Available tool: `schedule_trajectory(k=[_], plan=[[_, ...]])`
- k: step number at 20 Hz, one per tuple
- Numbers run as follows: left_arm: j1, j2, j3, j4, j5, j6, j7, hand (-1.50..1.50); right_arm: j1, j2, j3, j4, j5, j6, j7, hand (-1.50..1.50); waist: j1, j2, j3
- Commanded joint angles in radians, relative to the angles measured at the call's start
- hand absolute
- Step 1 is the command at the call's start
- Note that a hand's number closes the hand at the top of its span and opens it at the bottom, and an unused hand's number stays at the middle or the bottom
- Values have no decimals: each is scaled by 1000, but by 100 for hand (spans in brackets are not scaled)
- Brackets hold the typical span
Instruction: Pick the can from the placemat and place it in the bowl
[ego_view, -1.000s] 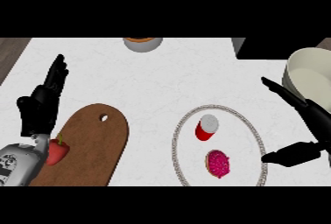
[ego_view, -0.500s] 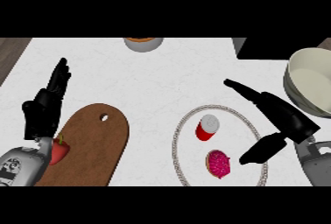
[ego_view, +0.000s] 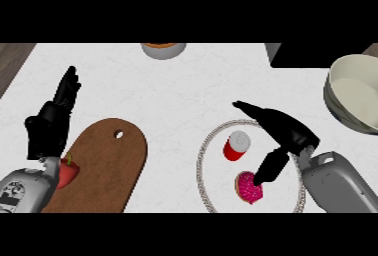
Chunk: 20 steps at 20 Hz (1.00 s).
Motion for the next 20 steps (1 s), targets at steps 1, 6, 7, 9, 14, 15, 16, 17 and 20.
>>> schedule_trajectory(k=[1, 6, 7, 9, 14, 15, 16, 17, 20], plan=[[-26, -7, 49, 1, -27, -36, 33, 0, 10, 66, 4, 33, 78, 10, 29, -150, -4, -1, 0], [39, -13, 71, -107, -30, -75, 71, 0, -49, 109, -56, 237, 141, -7, -118, -150, 3, 0, 1], [50, -68, 71, -56, -72, -65, 11, 0, 18, 99, -53, 100, 149, 59, -58, -150, -5, -1, 0], [6, -110, 45, 7, -116, -43, 6, 0, -29, 153, -58, 219, 183, 14, -107, -150, -4, 0, 0], [-75, -88, 127, 28, -100, -90, 53, 0, -18, 209, -32, 309, 264, -30, -167, -150, -5, 1, 0], [-50, -123, 90, 9, -137, -90, 64, 0, -37, 224, -61, 324, 274, -27, -175, -150, -4, 0, 0], [18, -96, 134, -5, -101, -121, -7, 0, -40, 207, -87, 381, 273, -36, -237, -150, -1, 0, 0], [122, -114, 101, -64, -118, -98, -56, 0, 6, 212, -34, 327, 302, -50, -221, -150, 1, -1, 0], [13, -127, 105, 9, -137, -106, 0, 0, 10, 219, 23, 319, 384, -89, -278, 150, -6, 0, 0]])
